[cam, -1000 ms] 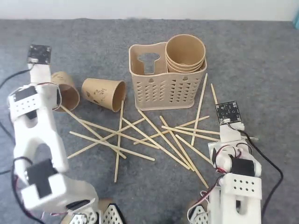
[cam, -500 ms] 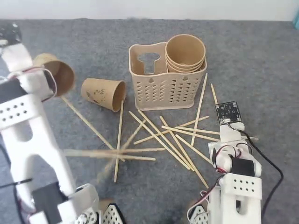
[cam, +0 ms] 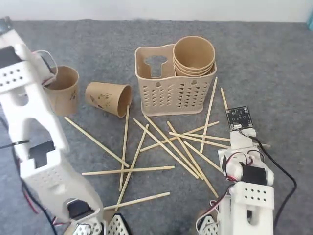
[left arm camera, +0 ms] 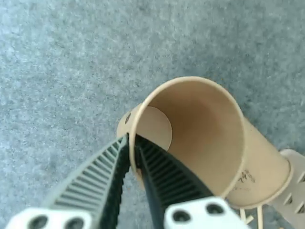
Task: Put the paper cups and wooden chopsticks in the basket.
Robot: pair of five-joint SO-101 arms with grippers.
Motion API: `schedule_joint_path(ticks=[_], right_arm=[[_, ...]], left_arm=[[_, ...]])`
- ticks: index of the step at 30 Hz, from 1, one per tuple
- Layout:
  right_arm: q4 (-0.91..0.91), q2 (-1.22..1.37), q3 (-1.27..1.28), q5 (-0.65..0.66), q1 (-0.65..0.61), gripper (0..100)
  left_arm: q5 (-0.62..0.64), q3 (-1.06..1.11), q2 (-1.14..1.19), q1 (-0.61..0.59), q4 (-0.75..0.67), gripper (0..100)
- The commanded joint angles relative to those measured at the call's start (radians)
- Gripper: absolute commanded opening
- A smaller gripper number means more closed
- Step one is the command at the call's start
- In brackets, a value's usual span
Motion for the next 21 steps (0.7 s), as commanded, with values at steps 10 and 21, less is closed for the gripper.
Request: schedule_joint_path(ticks=[10, 21], right_arm=[[-0.015, -0.002, -0.003, 0.0, 0.013, 3.0], [-0.016, -0.002, -0.003, 0.002, 0.013, 3.0]], left_arm=[[0.081, -0.074, -0.167, 0.038, 0.035, 1], [0.129, -0.074, -0.385, 0.292, 0.037, 1]])
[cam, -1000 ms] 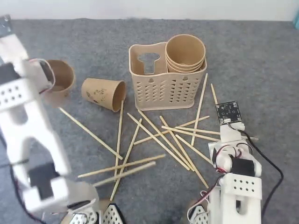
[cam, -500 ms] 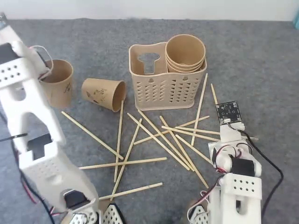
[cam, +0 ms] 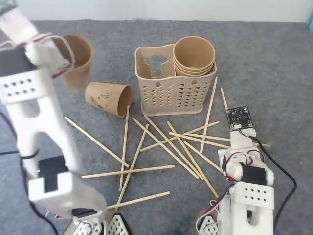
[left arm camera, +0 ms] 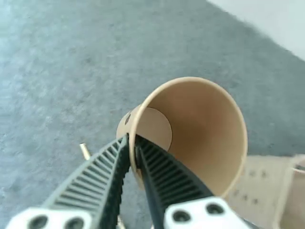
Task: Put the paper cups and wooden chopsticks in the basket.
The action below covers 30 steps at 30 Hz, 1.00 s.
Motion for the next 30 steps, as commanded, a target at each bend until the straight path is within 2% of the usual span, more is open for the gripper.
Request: schedule_joint_path(ticks=[1, 8, 14, 19, 24, 30], right_arm=[[-0.016, -0.002, -0.003, 0.002, 0.013, 3.0], [-0.048, -0.002, 0.018, 0.018, 0.013, 3.0], [-0.048, -0.002, 0.021, 0.034, 0.013, 3.0], [-0.048, -0.002, 0.021, 0.035, 0.013, 3.0], [-0.048, -0.002, 0.021, 0.035, 0.013, 3.0], [-0.048, -0.002, 0.021, 0.037, 0.013, 3.0]], left_arm=[[0.021, -0.045, -0.11, 0.114, 0.031, 1], [0.138, -0.166, -0.216, 0.359, 0.031, 1], [0.207, -0.318, -0.218, 0.549, 0.003, 1], [0.25, -0.331, -0.18, 0.601, -0.095, 1], [0.253, -0.331, -0.087, 0.655, -0.135, 1], [0.253, -0.332, 0.043, 0.663, -0.219, 1]])
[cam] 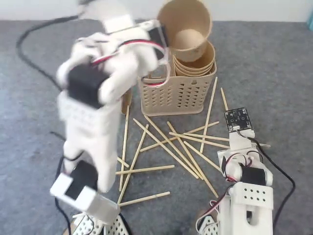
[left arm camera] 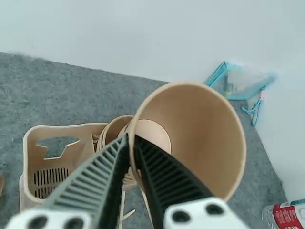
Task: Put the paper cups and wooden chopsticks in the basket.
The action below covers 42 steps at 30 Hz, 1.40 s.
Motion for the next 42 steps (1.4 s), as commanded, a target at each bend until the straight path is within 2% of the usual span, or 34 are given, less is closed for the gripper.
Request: schedule_joint_path(ticks=[1, 14, 18, 21, 25, 29, 34, 37, 42], right_arm=[[-0.021, -0.002, -0.006, 0.02, 0.013, 3.0], [-0.024, -0.002, -0.005, 0.02, 0.013, 3.0], [-0.025, -0.002, -0.005, 0.02, 0.012, 3.0], [-0.036, -0.001, -0.005, 0.021, 0.012, 3.0], [-0.036, -0.001, -0.003, 0.021, 0.01, 3.0], [-0.036, 0.001, -0.003, 0.021, 0.012, 3.0], [-0.031, -0.001, -0.003, 0.021, 0.012, 3.0], [-0.031, -0.001, -0.003, 0.021, 0.012, 3.0], [-0.031, -0.001, -0.003, 0.021, 0.012, 3.0]], left_arm=[[0.008, -0.033, 0.048, -0.002, -0.094, 1], [0.0, -0.036, 0.199, -0.035, -0.087, 1], [-0.117, -0.039, 0.198, -0.014, -0.043, 2], [-0.195, -0.038, 0.183, 0.012, -0.002, 11], [-0.163, -0.039, 0.141, 0.002, 0.025, 25], [-0.163, -0.039, 0.072, -0.026, 0.046, 26], [-0.163, -0.03, -0.054, -0.127, 0.176, 26], [-0.167, 0.081, -0.115, -0.235, 0.178, 26], [-0.362, 0.384, -0.193, -0.35, 0.144, 26]])
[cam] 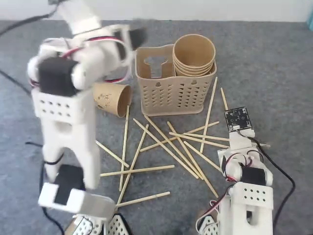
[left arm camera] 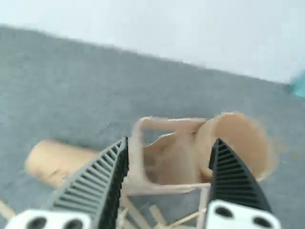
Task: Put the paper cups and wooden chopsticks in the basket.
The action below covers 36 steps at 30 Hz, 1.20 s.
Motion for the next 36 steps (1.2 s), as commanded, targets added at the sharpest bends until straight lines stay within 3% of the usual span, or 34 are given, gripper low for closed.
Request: schedule_joint_path(ticks=[1, 7, 14, 19, 26, 36], right_arm=[[-0.013, -0.001, -0.003, 0.015, 0.012, 3.0], [-0.01, -0.001, -0.003, 0.015, 0.012, 3.0], [-0.012, -0.002, 0.005, 0.015, 0.013, 3.0], [-0.012, -0.002, 0.005, 0.015, 0.013, 3.0], [-0.01, -0.002, 0.008, 0.015, 0.013, 3.0], [-0.01, -0.002, 0.008, 0.015, 0.013, 3.0]], left_arm=[[-0.15, 0.219, -0.095, -0.058, -0.021, 26], [-0.273, 0.657, -0.331, -0.103, -0.239, 22], [-0.367, 1.288, -0.717, -0.103, -0.629, 19], [-0.442, 1.584, -0.836, -0.1, -0.822, 19], [-0.511, 1.71, -0.709, -0.106, -1.046, 19], [-0.514, 1.477, -0.239, -0.104, -1.122, 19]])
